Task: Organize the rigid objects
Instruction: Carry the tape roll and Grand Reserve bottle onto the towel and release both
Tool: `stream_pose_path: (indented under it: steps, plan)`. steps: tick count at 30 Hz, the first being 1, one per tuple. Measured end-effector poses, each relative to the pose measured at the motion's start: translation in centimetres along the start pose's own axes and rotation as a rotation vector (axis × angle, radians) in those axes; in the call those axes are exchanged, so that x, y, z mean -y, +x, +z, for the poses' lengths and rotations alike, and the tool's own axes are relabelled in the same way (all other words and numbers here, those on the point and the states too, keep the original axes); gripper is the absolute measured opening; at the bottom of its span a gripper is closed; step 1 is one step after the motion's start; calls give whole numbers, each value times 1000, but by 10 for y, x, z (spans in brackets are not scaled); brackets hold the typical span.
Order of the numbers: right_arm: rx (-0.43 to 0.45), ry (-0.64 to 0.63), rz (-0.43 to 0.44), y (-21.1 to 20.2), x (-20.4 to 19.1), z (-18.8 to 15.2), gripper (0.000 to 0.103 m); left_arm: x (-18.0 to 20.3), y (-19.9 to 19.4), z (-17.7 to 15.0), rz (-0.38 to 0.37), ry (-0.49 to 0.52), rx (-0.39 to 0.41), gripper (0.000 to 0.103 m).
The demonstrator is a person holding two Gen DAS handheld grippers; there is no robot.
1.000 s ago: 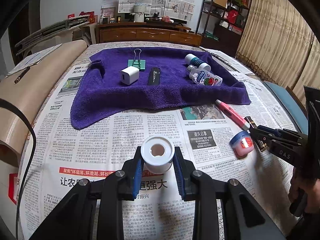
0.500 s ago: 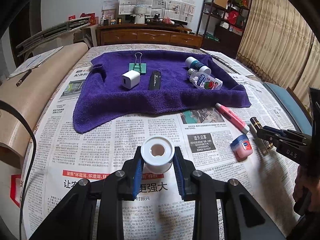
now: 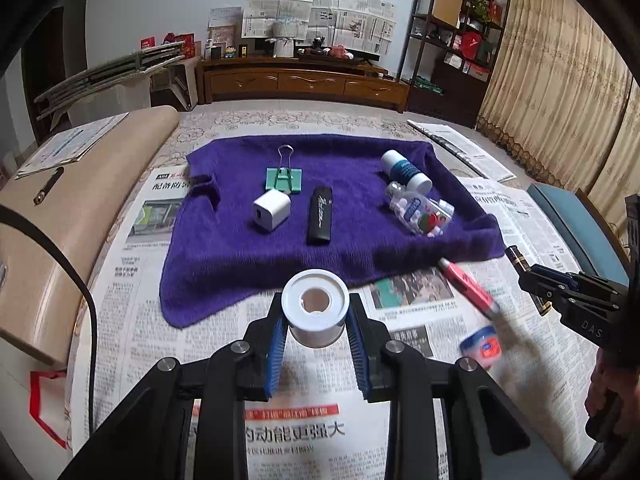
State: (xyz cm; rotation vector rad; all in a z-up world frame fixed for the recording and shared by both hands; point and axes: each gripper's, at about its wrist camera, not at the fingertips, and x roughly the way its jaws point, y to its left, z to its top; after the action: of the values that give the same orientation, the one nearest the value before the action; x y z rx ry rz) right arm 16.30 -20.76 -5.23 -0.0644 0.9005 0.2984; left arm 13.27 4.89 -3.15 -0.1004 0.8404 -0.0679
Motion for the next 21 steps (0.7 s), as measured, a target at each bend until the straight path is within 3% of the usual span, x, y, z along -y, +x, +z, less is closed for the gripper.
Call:
stream_pose_path:
  steps: [14, 21]
  plan:
    - [10, -85, 117, 38, -47, 79, 24, -29, 42, 52, 24, -30, -11, 28]
    - [-40, -137, 166, 77, -74, 111, 24, -49, 73, 64, 57, -35, -57, 28]
